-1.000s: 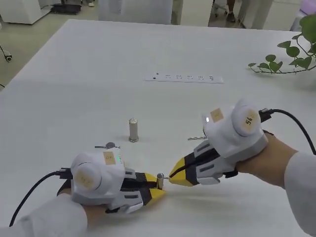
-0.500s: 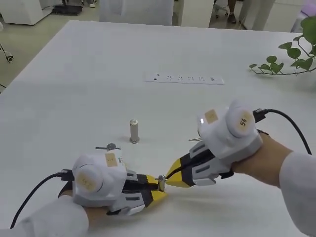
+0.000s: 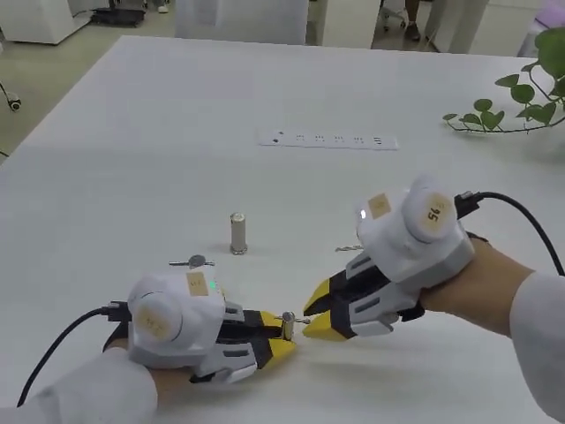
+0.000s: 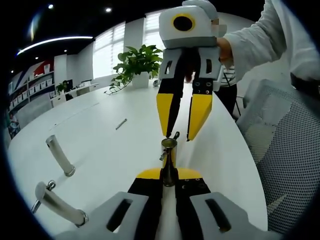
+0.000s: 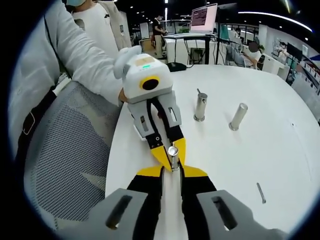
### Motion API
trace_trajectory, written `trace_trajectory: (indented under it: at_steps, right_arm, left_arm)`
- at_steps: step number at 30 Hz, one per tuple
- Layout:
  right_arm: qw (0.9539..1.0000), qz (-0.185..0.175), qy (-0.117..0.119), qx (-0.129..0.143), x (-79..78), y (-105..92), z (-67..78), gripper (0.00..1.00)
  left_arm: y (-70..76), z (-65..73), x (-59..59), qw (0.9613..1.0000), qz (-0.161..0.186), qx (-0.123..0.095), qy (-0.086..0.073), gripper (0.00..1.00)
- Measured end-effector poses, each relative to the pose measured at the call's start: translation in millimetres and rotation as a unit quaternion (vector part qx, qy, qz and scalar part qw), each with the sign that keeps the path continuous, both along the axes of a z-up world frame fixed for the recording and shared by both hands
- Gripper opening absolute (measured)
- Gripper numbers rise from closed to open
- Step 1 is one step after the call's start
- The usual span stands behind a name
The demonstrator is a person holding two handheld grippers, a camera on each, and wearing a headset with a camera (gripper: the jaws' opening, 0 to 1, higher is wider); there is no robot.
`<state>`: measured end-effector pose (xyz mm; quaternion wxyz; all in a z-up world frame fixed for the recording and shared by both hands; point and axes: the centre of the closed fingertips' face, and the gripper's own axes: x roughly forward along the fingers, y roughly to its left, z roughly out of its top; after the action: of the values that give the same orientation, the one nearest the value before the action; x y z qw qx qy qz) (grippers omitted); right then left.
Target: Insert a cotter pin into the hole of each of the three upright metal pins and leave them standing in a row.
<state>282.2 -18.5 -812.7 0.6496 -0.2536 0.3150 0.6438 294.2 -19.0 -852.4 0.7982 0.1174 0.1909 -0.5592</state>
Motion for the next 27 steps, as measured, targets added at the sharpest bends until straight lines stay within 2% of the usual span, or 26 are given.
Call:
trace_trajectory:
  at_steps: [15, 17, 27]
  right_arm:
    - [0.9999, -0.007, -0.010, 0.009, 0.8, 1.4, 2.2, 0.06]
    - [0.9998, -0.002, -0.018, 0.006, 2.3, 2.0, 1.7, 0.05]
    - [0.9996, 0.011, -0.024, 0.009, 2.4, 12.1, 2.9, 0.05]
  left_arm:
    - [0.0, 0.3, -0.5, 1.0000, 0.002, 0.000, 0.000, 0.06]
    - [0.0, 0.3, -0.4, 1.0000, 0.002, -0.001, 0.000, 0.06]
    - [0.3, 0.2, -0.2, 1.0000, 0.003, -0.002, 0.002, 0.06]
